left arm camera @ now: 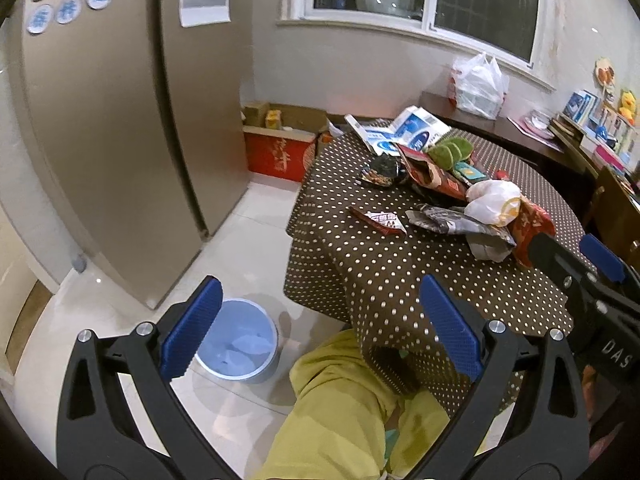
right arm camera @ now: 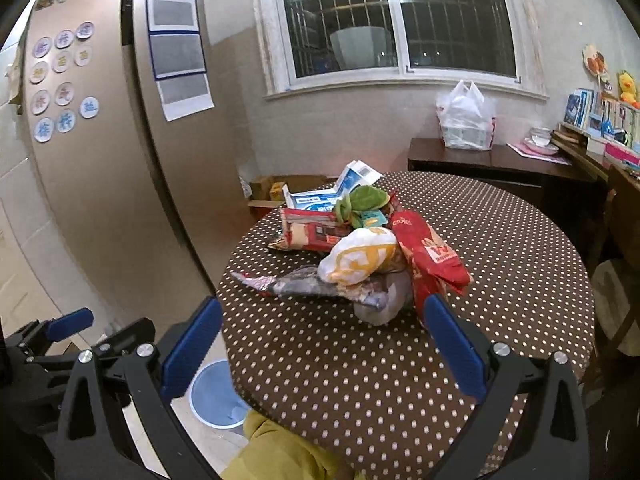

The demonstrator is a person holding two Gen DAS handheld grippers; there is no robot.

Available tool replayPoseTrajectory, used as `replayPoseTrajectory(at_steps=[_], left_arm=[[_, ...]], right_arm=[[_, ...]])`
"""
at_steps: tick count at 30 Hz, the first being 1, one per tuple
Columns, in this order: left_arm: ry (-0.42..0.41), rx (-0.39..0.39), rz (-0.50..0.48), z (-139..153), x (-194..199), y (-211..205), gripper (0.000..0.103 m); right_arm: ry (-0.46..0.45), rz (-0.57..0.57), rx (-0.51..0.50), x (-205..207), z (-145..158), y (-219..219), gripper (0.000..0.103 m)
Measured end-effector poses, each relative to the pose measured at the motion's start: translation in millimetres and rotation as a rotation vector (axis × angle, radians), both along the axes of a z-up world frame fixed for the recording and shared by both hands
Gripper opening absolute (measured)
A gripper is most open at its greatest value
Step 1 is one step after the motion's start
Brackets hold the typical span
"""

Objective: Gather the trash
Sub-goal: 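Grasp the white-yellow plastic bag with the right gripper while left grasps a red-white wrapper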

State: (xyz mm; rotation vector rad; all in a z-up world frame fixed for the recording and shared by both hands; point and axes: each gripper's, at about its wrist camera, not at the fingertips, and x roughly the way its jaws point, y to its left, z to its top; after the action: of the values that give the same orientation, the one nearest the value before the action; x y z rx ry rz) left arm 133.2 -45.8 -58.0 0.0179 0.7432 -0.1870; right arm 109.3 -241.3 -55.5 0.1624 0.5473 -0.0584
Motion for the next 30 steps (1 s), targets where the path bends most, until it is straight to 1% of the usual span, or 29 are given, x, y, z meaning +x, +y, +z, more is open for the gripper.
replayPoseTrajectory(at_steps=[4,9,11,15,18,20,21,22,23,24,25,27,28,29,30], left_arm=[[0.055,-0.030,-0.066,-11,28,-8,0.097],[0.098,-0.007,-0.102,-28,62,-23,0.097],[0.116,-0.004,-0.110,-35,74,-28,0.097],[0.132,-0.009,-0.129,-45,96,-35,0.097],[0.132,0.006,-0.127,-52,110,-42,0.097],[0.137,0.004,-0.130,-57,118,-44,0.095],[0.142,0.005,-0.136,-60,122,-46,0.091],[0.147,0.009,-0.140,-62,125,-47,0.089],[0.149,0.007,-0.146,-64,127,-48,0.088],[0.151,-0.007,-0.155,-66,130,-48,0.086],[0.156,-0.021,-0.161,-67,132,-47,0.083],[0.157,-0.041,-0.166,-68,136,-47,0.079],[0.156,-0.044,-0.165,-68,138,-48,0.073],[0.156,-0.049,-0.171,-68,138,-48,0.069],[0.160,-0.062,-0.189,-69,139,-49,0.059]], right_arm=[[0.037,-0.020,0.018,32,-7,-6,0.099],[0.094,-0.048,0.076,68,-21,-18,0.099],[0.108,-0.068,0.077,80,-24,-23,0.099],[0.134,-0.121,0.078,94,-28,-32,0.099],[0.151,-0.151,0.089,101,-30,-39,0.099],[0.156,-0.165,0.091,103,-31,-44,0.099],[0.158,-0.168,0.090,103,-31,-46,0.098],[0.159,-0.170,0.089,103,-31,-47,0.096],[0.162,-0.172,0.085,103,-32,-48,0.093],[0.168,-0.174,0.081,104,-32,-49,0.086],[0.175,-0.174,0.082,106,-33,-50,0.081],[0.185,-0.164,0.095,108,-34,-52,0.078],[0.188,-0.157,0.097,109,-35,-51,0.071],[0.191,-0.150,0.095,109,-35,-50,0.067],[0.194,-0.143,0.090,110,-36,-48,0.058]])
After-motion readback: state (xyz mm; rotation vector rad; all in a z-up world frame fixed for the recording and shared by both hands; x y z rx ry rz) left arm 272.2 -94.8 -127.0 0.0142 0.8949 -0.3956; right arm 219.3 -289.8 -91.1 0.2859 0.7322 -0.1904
